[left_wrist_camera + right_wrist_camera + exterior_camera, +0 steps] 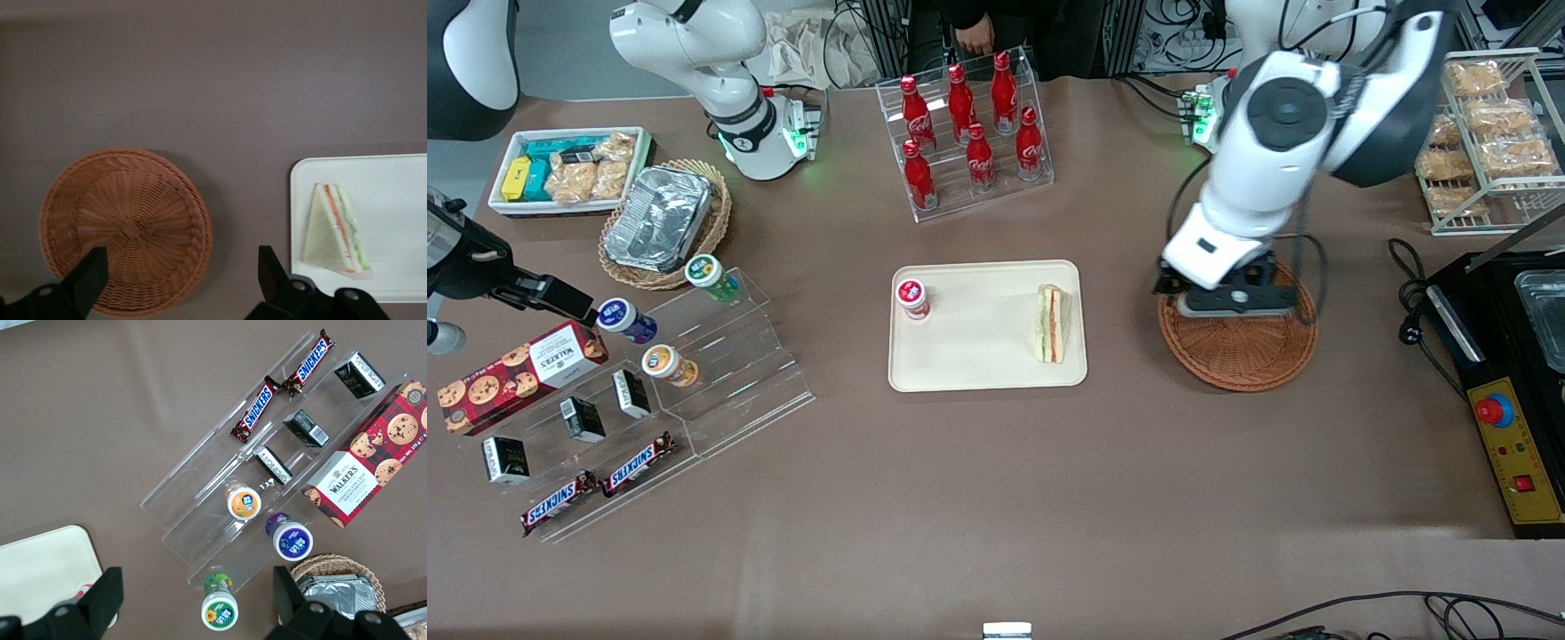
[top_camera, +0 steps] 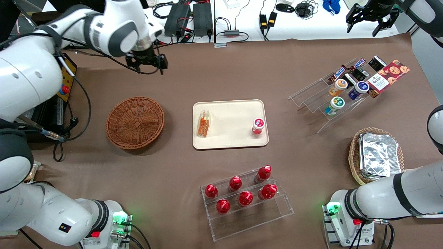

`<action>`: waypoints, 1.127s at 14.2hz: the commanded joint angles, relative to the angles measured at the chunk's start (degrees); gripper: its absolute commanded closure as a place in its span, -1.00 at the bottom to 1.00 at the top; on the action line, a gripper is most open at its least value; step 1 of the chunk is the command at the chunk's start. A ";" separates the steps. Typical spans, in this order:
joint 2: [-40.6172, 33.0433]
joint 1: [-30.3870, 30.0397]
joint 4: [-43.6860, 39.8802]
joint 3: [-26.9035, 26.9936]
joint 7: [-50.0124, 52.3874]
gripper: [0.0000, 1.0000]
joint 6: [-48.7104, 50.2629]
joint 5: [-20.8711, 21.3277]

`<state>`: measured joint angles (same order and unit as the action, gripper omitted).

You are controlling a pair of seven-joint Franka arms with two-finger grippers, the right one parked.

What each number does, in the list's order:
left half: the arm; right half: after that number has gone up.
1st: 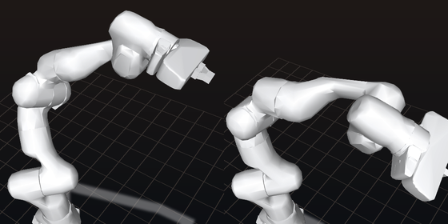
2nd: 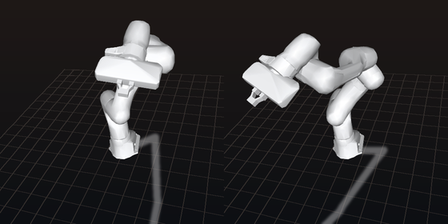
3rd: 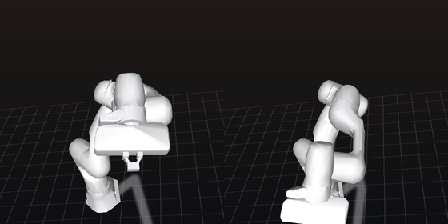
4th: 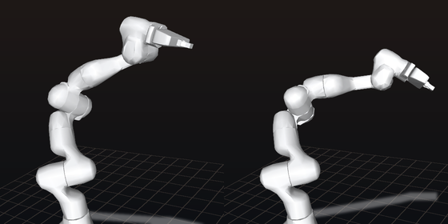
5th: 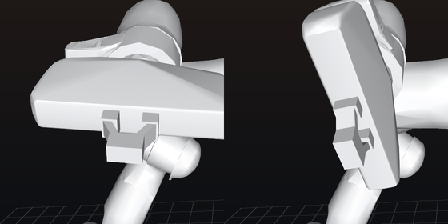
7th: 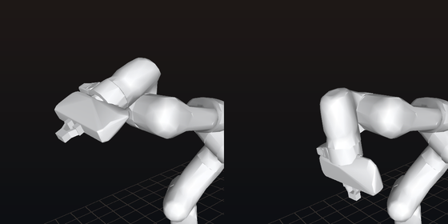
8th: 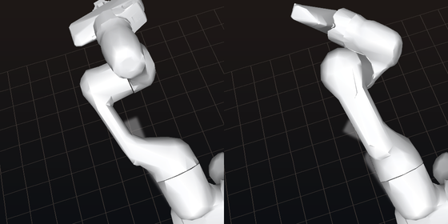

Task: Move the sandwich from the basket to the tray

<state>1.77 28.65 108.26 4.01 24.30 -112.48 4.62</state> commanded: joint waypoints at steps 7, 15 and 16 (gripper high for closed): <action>-5.37 0.18 -0.50 16.99 -23.40 -1.00 4.55 -15.08; -8.37 -23.18 -2.16 -5.38 -23.25 -1.00 7.09 -7.54; -8.28 -25.38 -2.87 -8.29 -22.99 -1.00 7.27 -6.30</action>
<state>-6.32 8.17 107.35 1.87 1.25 -107.17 -4.45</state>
